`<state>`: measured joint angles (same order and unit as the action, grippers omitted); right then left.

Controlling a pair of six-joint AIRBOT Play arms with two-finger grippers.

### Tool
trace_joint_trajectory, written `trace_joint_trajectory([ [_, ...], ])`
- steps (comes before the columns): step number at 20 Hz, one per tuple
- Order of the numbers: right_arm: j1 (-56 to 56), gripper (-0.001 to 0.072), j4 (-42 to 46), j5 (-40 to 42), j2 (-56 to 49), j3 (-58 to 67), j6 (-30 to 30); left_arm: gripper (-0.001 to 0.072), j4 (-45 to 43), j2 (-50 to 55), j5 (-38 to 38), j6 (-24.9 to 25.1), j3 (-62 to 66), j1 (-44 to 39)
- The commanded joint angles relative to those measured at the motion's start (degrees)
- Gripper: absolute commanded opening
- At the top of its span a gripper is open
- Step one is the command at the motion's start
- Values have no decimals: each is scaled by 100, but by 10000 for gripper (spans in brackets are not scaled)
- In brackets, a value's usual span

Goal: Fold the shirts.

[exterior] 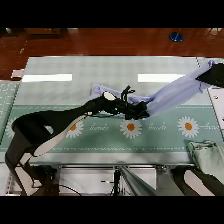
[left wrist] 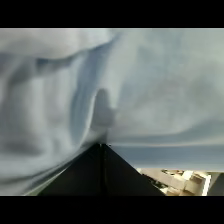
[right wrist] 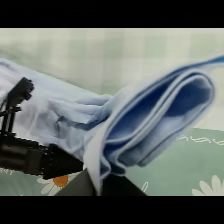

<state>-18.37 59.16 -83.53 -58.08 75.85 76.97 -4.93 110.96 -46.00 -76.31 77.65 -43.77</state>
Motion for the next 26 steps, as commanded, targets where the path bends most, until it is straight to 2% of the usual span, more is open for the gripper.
trace_joint_trajectory([
  [1,2,27,-122,-9,87,2,-4,24,411,334,186,17,352,-155],
  [3,0,27,-120,-17,131,2,-7,23,409,363,50,195,643,-92],
  [7,4,27,-374,-15,162,2,2,21,177,-273,-1126,1014,839,527],
  [10,4,28,-841,96,157,2,26,20,-813,-1443,-1567,1008,841,1311],
  [12,136,27,-857,181,157,2,92,21,-1261,-2326,-1954,1010,841,2074],
  [16,1314,28,-142,807,-90,-15,568,22,-1523,-3681,-2756,1008,841,3814],
  [20,2721,27,-4,1797,-986,-15,1029,22,-1523,-4568,-3309,1008,841,5460],
  [23,3816,28,-76,2855,-1869,-15,1342,22,-1526,-4898,-3663,1008,839,6142],
  [26,4857,28,-466,3659,-2837,-15,1609,22,-1526,-5001,-3661,1010,839,6188],
])
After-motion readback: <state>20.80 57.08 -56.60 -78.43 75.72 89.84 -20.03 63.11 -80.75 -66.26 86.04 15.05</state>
